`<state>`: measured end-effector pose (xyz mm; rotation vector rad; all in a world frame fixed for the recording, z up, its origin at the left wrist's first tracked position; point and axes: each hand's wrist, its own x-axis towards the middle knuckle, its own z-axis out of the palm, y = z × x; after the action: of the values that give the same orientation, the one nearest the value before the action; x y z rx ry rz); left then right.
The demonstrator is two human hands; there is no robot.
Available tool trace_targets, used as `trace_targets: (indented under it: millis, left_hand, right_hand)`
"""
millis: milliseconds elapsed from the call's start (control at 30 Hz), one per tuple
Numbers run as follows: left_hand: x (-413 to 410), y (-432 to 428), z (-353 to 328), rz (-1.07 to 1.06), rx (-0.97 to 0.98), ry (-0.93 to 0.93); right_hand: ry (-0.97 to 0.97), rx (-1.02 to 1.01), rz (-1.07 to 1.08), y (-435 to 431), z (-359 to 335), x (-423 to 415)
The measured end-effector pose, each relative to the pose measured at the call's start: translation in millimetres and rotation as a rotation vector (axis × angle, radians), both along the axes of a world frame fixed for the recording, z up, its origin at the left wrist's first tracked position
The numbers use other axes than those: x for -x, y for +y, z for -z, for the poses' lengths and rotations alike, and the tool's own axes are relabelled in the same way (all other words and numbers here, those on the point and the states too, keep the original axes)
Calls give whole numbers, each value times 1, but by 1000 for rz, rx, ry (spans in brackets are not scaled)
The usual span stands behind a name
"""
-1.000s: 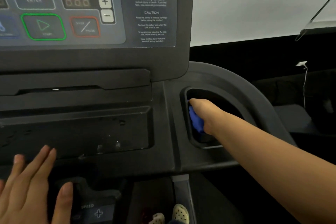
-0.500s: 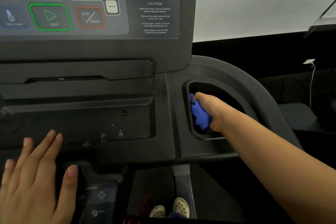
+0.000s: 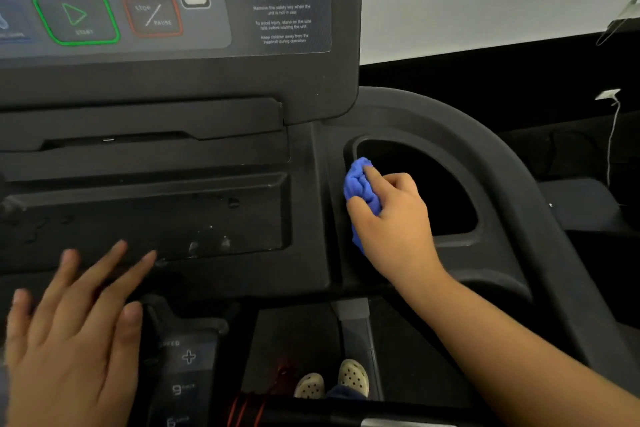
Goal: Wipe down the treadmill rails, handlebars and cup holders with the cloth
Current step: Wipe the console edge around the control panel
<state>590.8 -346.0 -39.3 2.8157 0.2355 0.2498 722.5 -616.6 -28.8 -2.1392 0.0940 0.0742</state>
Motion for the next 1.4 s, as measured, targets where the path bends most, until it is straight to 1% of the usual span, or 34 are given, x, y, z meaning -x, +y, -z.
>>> trace_targets:
  millis: [67, 133, 167, 267, 367, 467, 567, 733, 900, 967, 1033, 1100, 1133, 1200, 1267, 1333, 1400]
  left_hand:
    - [-4, -22, -11, 16, 43, -107]
    - [-10, -45, -22, 119, 23, -155]
    - [-13, -56, -25, 160, 47, -172]
    - [-22, -82, -25, 208, -21, -140]
    - [-27, -94, -16, 236, -124, -74]
    - [-28, -92, -18, 216, -131, -36]
    - [-27, -92, -19, 216, -129, -31]
    - [-27, -90, -19, 217, -98, -28]
    - [-27, -90, -19, 218, -76, -19]
    - [-26, -90, -19, 207, -71, -19]
    - [-24, -91, -18, 198, -55, -58]
    - [-22, -91, -16, 191, 4, -164]
    - [-20, -90, -15, 179, 50, -225]
    - [-15, -86, -14, 113, 83, -308]
    - [-8, -77, -15, 3, 46, -296]
    - [-1, -65, -17, -72, 52, -242]
    - [6, -50, -17, -98, 53, -222]
  right_hand:
    - [-109, 125, -32, 6, 6, 3]
    - [-195, 279, -72, 14, 12, 4]
    - [-235, 347, -82, 16, 15, 5]
    - [-362, 526, -100, 21, 16, 5]
    - [-420, 701, -156, 22, 13, 5]
    - [-458, 801, -188, 27, 14, 14]
    - [-443, 797, -203, 31, 14, 29]
    - [-354, 661, -257, 31, 9, 48]
    - [-328, 605, -356, 25, 3, 60]
    - [-350, 593, -407, 22, 1, 60]
    - [-414, 527, -471, 16, -2, 55]
    - [-465, 425, -536, 13, -5, 46]
    - [-484, 411, -560, 14, -3, 43]
    - [-499, 488, -595, 17, 4, 37]
    - [-430, 570, -612, 21, 13, 35]
    - [-373, 552, -610, 22, 17, 33]
    - [-366, 526, -586, 25, 16, 33]
